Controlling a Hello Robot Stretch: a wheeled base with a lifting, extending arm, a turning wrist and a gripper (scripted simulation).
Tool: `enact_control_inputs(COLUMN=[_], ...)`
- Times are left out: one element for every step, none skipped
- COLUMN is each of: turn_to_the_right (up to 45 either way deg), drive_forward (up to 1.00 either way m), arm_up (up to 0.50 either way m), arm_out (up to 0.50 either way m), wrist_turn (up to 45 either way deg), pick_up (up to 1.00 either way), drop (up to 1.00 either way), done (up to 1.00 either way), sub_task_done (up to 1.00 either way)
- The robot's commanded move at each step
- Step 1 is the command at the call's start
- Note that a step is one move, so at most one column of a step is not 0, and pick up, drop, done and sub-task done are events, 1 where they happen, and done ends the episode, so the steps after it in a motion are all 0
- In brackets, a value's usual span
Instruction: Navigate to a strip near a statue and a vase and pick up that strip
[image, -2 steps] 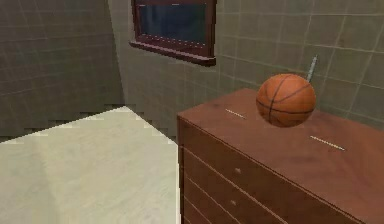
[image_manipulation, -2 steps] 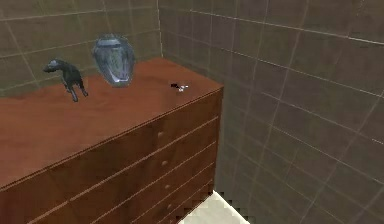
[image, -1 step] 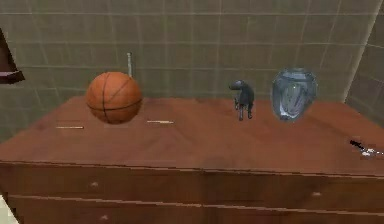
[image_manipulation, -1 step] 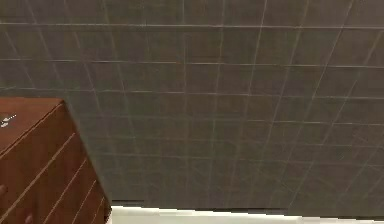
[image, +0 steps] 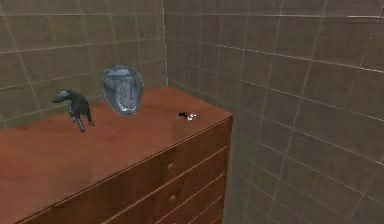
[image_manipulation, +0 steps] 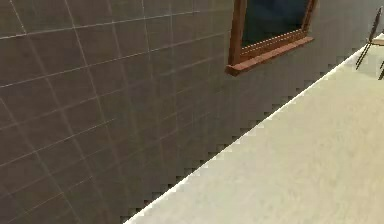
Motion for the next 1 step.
enact_control_inputs(turn_to_the_right=[15.0], drive_forward=[0.0], arm_up=[0.0], arm_out=[0.0], wrist_turn=[0.0], pick_up=[0.0], drop=[0.0], done=[0.0], sub_task_done=[0.0])
